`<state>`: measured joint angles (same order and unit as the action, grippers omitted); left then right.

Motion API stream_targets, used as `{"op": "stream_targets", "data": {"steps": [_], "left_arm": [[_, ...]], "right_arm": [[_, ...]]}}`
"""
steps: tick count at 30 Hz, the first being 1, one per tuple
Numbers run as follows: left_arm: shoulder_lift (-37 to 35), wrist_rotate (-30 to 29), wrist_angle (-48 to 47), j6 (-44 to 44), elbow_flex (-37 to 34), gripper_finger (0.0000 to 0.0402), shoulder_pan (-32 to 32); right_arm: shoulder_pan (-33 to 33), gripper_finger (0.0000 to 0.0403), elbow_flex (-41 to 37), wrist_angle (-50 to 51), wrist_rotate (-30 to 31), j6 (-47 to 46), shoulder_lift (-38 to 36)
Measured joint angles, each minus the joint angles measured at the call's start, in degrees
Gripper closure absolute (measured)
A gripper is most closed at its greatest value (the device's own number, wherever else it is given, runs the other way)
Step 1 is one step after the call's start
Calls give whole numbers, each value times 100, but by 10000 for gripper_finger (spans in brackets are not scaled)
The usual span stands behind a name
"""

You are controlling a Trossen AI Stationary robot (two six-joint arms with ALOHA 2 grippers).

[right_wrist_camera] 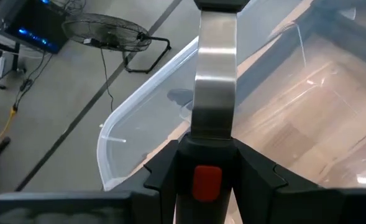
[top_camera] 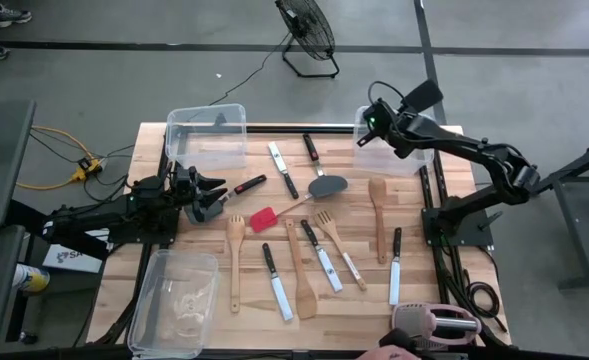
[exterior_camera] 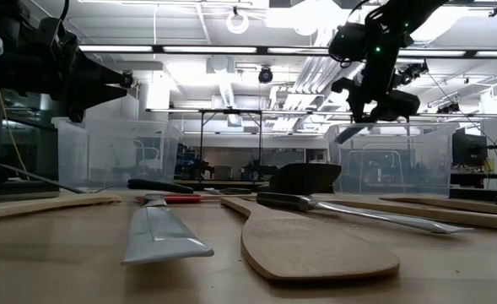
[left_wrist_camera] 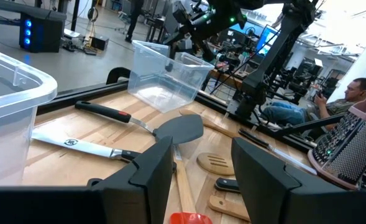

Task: Pick & Place Kitchen Items
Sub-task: Put the right black spatula into the top right transparent bin

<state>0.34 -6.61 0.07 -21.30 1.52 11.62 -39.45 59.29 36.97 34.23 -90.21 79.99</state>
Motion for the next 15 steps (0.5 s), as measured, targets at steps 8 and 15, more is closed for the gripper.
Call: {"op": "stream_targets", "data": {"steps": [8, 15], "left_arm": [[0, 2, -1, 0, 2, 239, 0], [0, 1, 1, 0, 1, 239, -1]], "right_arm": [[-58, 272, 0, 14, 6, 47, 7], [-58, 247, 0, 20, -144, 192, 7]]}}
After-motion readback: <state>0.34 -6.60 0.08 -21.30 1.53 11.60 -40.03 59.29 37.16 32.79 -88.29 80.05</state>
